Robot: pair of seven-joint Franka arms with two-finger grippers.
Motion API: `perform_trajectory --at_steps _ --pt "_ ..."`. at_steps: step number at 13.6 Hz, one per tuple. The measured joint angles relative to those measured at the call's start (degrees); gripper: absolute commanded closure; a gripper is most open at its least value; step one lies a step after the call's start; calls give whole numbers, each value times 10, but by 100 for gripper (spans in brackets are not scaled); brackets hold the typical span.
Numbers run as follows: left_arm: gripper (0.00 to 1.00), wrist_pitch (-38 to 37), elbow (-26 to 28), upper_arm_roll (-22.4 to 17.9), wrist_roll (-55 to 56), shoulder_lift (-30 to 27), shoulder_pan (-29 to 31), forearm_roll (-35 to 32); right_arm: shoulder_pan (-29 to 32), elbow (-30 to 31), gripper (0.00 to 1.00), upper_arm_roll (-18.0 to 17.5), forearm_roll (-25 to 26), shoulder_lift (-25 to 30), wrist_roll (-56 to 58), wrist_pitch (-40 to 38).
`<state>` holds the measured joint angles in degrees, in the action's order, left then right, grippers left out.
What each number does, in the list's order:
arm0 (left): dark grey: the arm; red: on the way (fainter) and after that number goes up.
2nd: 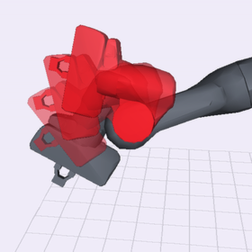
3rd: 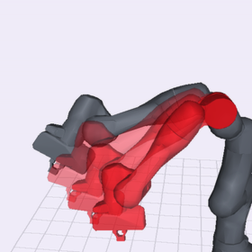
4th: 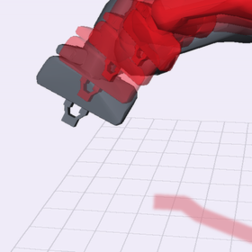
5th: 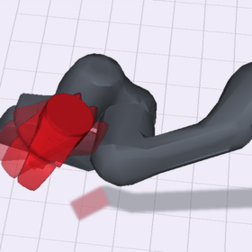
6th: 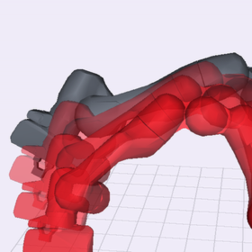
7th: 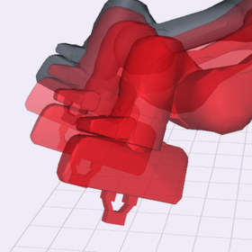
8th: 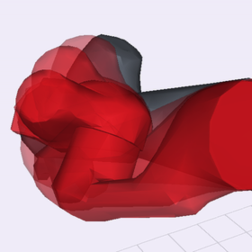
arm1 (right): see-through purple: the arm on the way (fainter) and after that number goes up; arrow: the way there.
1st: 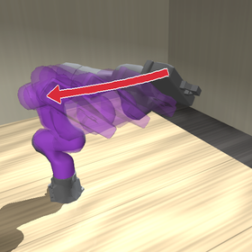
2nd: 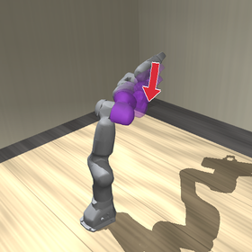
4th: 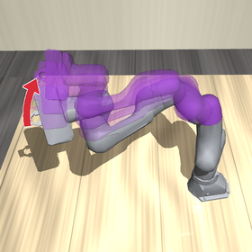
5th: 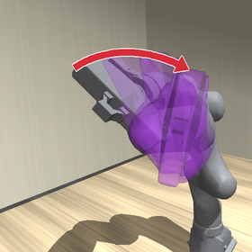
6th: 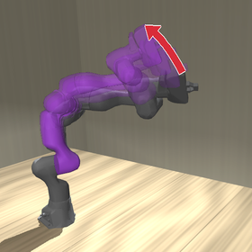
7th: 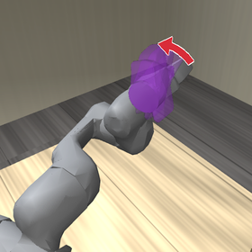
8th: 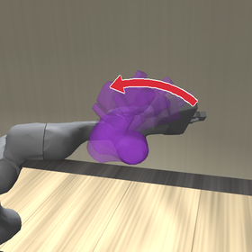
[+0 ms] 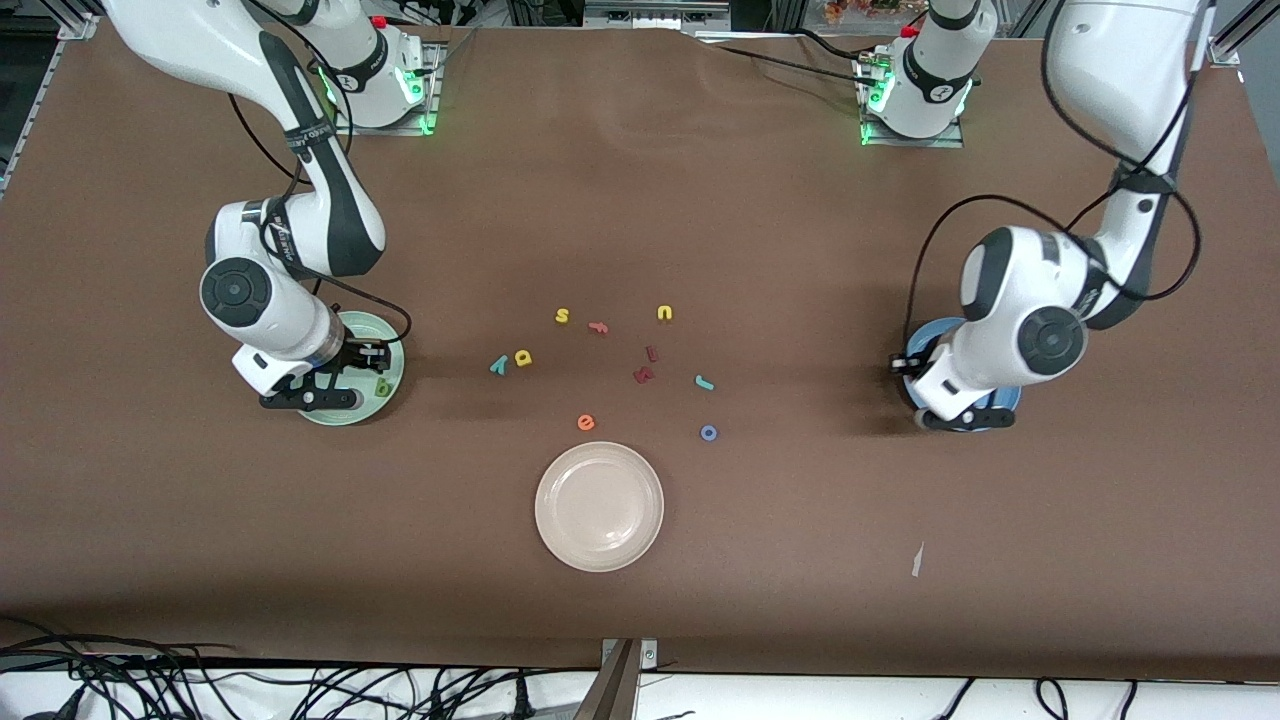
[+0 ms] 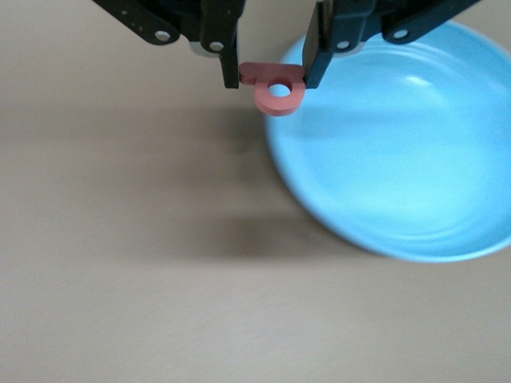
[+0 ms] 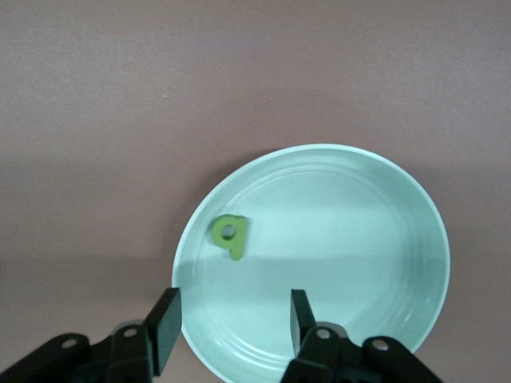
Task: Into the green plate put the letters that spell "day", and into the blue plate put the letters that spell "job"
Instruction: 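Release the green letter while the left gripper drops the pink letter in the blue plate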
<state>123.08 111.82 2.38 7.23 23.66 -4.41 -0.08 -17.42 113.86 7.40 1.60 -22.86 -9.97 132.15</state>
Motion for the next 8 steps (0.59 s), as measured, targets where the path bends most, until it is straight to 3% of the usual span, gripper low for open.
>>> perform_trajectory --at_steps 3,4,5,6,8 --pt "82 84 102 0 -81 -40 49 -23 -1 -2 36 -25 -9 0 -55 0" --pt "71 101 124 0 -117 -46 69 -26 -2 -4 36 -40 -10 0 -89 1" --pt "15 112 137 0 -153 -48 90 -28 -5 -7 36 -56 -10 0 -125 1" --pt "0 117 143 -1 -181 -48 109 -30 -8 -11 36 -71 -10 0 -161 1" --pt "0 117 144 0 -204 -49 126 -32 -16 -20 36 -95 -10 -5 -226 1"
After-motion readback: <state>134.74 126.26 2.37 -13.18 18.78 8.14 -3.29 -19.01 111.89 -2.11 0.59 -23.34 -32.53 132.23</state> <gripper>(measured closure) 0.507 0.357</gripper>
